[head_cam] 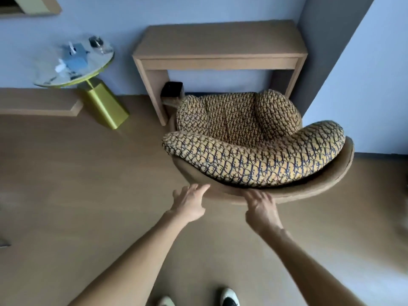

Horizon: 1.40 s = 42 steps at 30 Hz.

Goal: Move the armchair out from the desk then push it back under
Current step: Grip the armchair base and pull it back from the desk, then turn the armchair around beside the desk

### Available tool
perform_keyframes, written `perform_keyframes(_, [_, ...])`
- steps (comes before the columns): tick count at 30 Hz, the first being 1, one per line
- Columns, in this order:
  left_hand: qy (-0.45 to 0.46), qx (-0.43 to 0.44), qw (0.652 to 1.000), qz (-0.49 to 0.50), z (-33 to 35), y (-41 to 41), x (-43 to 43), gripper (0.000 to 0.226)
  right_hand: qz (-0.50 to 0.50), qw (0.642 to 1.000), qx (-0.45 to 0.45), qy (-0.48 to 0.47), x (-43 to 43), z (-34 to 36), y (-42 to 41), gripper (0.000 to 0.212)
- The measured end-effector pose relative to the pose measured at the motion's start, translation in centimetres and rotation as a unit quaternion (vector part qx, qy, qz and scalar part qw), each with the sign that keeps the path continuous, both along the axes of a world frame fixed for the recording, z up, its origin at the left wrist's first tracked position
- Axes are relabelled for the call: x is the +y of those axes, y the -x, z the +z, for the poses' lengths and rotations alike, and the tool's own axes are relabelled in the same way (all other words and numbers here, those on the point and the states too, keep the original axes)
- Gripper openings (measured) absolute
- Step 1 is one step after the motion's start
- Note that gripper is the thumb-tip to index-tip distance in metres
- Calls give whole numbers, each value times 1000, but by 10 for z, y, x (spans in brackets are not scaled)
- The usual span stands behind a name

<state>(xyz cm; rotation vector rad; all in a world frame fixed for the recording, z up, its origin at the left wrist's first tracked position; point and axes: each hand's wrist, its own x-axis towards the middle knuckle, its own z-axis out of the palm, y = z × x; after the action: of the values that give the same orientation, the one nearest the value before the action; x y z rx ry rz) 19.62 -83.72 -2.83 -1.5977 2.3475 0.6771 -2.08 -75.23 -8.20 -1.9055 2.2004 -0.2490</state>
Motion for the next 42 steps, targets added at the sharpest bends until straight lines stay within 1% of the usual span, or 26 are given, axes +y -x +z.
perform_keyframes(2, [1, 3, 1000, 10, 7, -29, -15, 77, 9, 1000, 1, -26, -15, 8, -47, 74])
perform_keyframes(5, [-2, 9, 1000, 12, 10, -68, -48, 78, 10, 996, 15, -88, -48, 17, -103, 76])
perform_keyframes(9, [-14, 27, 999, 15, -1, -127, -105, 78, -14, 993, 18, -116, -102, 17, -161, 75])
perform_keyframes(12, [-40, 42, 998, 10, -13, -178, -156, 78, -70, 989, 29, -131, -145, 13, -203, 71])
perform_keyframes(16, [-79, 44, 996, 21, -18, -222, -211, 78, -139, 979, 66, -137, -162, 13, -223, 63])
perform_keyframes(18, [-89, 35, 995, 5, -19, -235, -240, 80, -162, 973, 77, -146, -170, 16, -236, 60])
perform_keyframes(21, [-77, 41, 995, -48, -16, -229, -279, 81, -195, 971, 78, -116, -197, 22, -246, 57])
perform_keyframes(23, [-67, 55, 993, -79, -18, -216, -301, 80, -175, 976, 87, -94, -221, 22, -254, 57])
perform_keyframes(24, [-64, 62, 992, -92, -20, -209, -312, 80, -170, 978, 85, -91, -235, 22, -257, 61])
perform_keyframes(26, [-58, 72, 989, -117, -24, -196, -332, 80, -172, 977, 77, -101, -265, 18, -262, 71])
perform_keyframes(28, [-55, 70, 986, -138, -31, -189, -356, 81, -172, 977, 71, -100, -296, 9, -260, 72])
perform_keyframes(31, [-51, 62, 984, -158, -46, -188, -406, 84, -172, 975, 64, -123, -352, -12, -253, 77])
perform_keyframes(34, [-50, 35, 987, -151, -64, -192, -472, 83, -167, 970, 57, -165, -420, -39, -248, 72])
perform_keyframes(37, [-50, -31, 987, -150, -72, -195, -538, 80, -161, 959, 54, -225, -479, -62, -251, 60])
perform_keyframes(40, [-59, -74, 982, -164, -77, -194, -593, 80, -173, 945, 14, -279, -516, -76, -257, 46])
perform_keyframes(42, [-61, -85, 979, -175, -80, -189, -623, 80, -192, 937, -21, -290, -538, -84, -260, 48])
